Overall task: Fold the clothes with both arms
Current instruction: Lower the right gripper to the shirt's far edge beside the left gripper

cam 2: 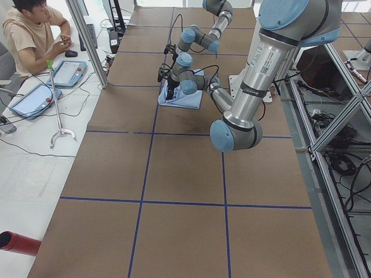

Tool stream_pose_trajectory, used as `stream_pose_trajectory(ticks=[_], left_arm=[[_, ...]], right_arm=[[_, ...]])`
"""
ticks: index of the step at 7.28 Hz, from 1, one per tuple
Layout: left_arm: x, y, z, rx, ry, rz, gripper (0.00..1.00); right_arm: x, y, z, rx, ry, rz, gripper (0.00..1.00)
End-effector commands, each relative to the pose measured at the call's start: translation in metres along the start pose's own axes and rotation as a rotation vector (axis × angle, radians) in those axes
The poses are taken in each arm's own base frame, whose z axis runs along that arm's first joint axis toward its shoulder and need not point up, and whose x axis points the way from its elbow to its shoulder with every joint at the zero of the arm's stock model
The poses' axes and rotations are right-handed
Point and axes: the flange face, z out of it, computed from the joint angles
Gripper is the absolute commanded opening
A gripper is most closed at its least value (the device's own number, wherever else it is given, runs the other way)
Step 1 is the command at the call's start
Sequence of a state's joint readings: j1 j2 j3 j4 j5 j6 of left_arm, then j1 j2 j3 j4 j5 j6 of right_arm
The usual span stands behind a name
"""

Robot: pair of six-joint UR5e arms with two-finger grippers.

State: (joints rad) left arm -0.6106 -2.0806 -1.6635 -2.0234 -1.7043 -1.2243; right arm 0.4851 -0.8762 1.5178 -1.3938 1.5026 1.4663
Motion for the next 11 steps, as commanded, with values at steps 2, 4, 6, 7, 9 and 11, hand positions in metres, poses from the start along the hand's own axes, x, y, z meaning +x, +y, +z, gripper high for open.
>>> stream_pose_trajectory(ticks=[2, 4, 6, 7, 9, 11], left_arm=[[0.000, 0.002, 0.001, -0.003, 0.001, -0.003, 1.00], [0.000, 0.002, 0.001, -0.003, 0.001, -0.001, 1.00], [0.000, 0.002, 0.001, -0.003, 0.001, -0.001, 1.00], [-0.003, 0.003, 0.002, -0.004, -0.003, -0.002, 1.00], [-0.003, 0.003, 0.002, -0.004, -0.003, -0.002, 1.00], [-0.002, 0.003, 0.002, -0.004, -0.002, -0.002, 1.00]], right_arm=[[0.013, 0.012, 0.003, -0.001, 0.006, -0.014, 0.51], [0.019, 0.021, 0.008, -0.004, 0.017, -0.024, 0.51], [0.017, 0.034, 0.010, -0.007, 0.019, -0.039, 0.50], [0.017, 0.035, 0.010, -0.009, 0.019, -0.037, 0.29], [0.014, 0.034, 0.006, -0.007, 0.008, -0.031, 0.00], [0.018, 0.016, 0.003, 0.010, 0.008, -0.020, 0.00]])
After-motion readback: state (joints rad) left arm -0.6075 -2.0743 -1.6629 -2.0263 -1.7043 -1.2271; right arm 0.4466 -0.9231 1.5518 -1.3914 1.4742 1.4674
